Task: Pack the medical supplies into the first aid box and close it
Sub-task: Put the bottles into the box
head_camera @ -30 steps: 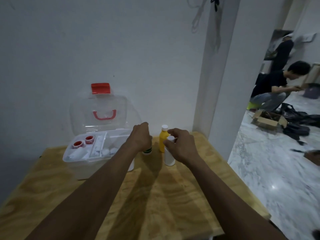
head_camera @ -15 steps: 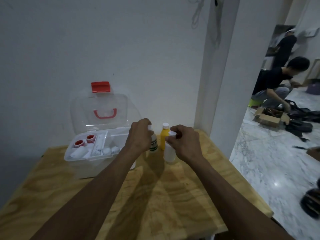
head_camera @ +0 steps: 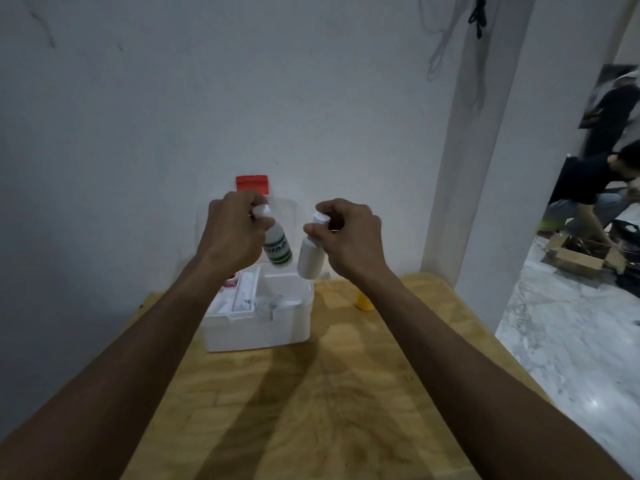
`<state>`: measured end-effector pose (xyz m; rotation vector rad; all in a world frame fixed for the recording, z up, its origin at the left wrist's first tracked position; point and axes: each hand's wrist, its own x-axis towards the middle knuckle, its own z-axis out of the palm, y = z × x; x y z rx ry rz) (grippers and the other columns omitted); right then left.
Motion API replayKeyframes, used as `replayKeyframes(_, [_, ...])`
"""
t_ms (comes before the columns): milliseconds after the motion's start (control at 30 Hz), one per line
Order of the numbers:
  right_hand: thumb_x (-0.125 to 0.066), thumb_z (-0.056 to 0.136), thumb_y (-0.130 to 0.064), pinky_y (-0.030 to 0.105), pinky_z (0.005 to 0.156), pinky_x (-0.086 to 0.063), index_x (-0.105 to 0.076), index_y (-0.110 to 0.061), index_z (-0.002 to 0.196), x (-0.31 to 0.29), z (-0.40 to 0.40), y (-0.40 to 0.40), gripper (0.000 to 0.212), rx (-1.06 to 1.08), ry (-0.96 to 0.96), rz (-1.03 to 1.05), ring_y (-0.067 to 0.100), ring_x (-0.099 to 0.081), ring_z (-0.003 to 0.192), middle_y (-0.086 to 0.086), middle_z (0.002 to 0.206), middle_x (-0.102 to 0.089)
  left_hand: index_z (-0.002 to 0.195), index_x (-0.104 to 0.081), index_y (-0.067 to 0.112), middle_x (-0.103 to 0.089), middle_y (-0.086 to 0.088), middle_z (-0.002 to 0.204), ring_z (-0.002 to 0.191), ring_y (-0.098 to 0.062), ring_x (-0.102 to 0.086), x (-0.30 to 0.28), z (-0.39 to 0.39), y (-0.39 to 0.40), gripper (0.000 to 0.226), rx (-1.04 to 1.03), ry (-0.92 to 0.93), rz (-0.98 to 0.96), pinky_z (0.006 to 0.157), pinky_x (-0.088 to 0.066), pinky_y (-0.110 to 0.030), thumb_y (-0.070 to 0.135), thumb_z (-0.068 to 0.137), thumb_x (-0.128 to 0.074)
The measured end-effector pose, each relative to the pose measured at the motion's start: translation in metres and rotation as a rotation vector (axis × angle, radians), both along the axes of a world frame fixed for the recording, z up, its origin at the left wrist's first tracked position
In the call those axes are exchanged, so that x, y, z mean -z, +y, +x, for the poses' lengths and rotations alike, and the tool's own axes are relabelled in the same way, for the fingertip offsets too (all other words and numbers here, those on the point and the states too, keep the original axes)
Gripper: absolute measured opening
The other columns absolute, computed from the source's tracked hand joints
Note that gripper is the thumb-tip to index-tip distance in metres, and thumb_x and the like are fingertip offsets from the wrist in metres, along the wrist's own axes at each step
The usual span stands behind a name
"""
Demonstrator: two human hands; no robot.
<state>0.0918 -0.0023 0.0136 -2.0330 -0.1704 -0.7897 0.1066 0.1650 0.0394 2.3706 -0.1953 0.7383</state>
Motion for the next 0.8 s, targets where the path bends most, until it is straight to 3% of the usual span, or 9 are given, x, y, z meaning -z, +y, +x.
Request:
replayKeyframes(333, [-0.080, 0.077, -0.022, 0.023, 0.084, -0.050, -0.072, -0.009, 0.113, 0.038, 0.039, 0.027, 0.039, -0.093, 0.147, -0.166, 0.018, -0.068, 0.096, 0.007, 0.109, -0.074, 0.110, -0.067, 0.002, -0.068, -0.017, 0.111, 0.102, -0.031, -0.063, 0.039, 0.024, 0.010, 0.023, 0.044, 0.157, 0.132, 0.083, -0.050, -0.033, 0.006, 0.087, -0.066])
replayKeyframes(533, [-0.081, 0.077, -0.021, 0.034, 0.091, -0.053, -0.070, -0.007, 0.115, 0.056, 0.046, 0.029, 0.043, -0.139, 0.271, -0.280, 0.024, -0.066, 0.103, 0.011, 0.113, -0.071, 0.109, -0.067, 0.002, -0.069, -0.014, 0.107, 0.094, -0.026, -0.065, 0.058, 0.031, 0.007, 0.022, 0.077, 0.303, 0.160, 0.079, -0.048, -0.027, 0.007, 0.087, -0.068])
replayKeyframes(800, [-0.081, 0.077, -0.015, 0.030, 0.089, -0.050, -0.069, -0.005, 0.117, 0.067, 0.049, 0.030, 0.043, -0.162, 0.354, -0.360, 0.027, -0.064, 0.106, 0.013, 0.116, -0.069, 0.109, -0.068, 0.003, -0.068, -0.013, 0.108, 0.086, -0.020, -0.060, 0.075, 0.035, 0.006, 0.023, 0.108, 0.365, 0.205, 0.076, -0.044, -0.026, 0.007, 0.087, -0.068])
